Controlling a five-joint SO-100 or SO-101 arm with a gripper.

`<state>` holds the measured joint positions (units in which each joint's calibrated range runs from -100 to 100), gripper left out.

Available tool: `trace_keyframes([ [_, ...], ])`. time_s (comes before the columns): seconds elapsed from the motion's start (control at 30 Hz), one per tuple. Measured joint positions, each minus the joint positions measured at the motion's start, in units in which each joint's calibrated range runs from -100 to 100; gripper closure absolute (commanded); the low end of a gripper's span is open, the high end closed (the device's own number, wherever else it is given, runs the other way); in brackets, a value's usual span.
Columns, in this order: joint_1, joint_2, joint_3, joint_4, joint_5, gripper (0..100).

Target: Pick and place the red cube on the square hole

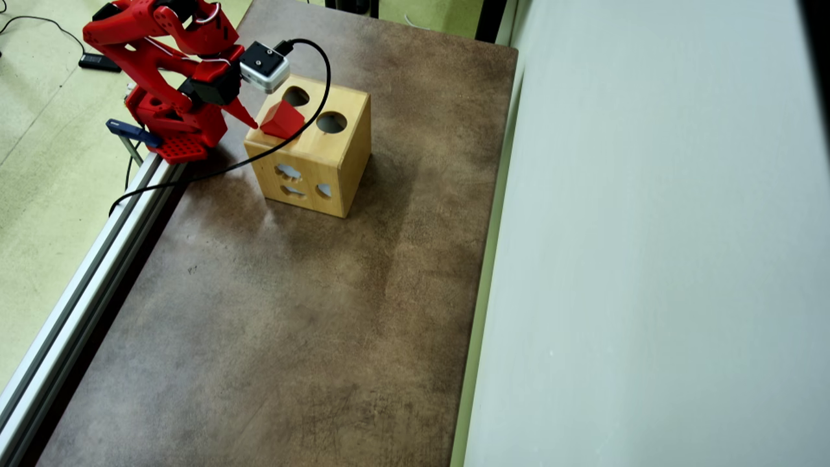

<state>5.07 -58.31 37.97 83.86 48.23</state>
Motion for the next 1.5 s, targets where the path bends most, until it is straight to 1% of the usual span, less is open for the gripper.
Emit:
trace_keyframes([
  [0.27,-0.2,2.7,-0.1,-3.2,0.0,48],
  [0.4,-4.0,7.7,-0.2,-3.9,-0.4,48],
  [0.6,-9.4,12.6,-1.4,-4.1,-6.2,48],
  [0.67,-9.8,12.9,-1.6,-4.1,-7.6,48],
  [0.87,-9.8,12.8,-2.1,-4.0,-8.4,48],
  [0.93,-9.8,11.3,-2.0,-3.9,-8.4,48],
  [1.1,-11.4,1.5,-2.1,-3.9,-8.4,48],
  [1.2,-14.9,-4.5,-1.8,-3.8,-8.5,48],
  [1.27,-14.7,-8.1,-1.8,-3.8,-9.0,48],
  [1.37,-16.2,-8.3,-1.8,-3.8,-9.0,49],
  [1.5,-15.6,-9.3,-0.5,-3.8,-9.0,49],
])
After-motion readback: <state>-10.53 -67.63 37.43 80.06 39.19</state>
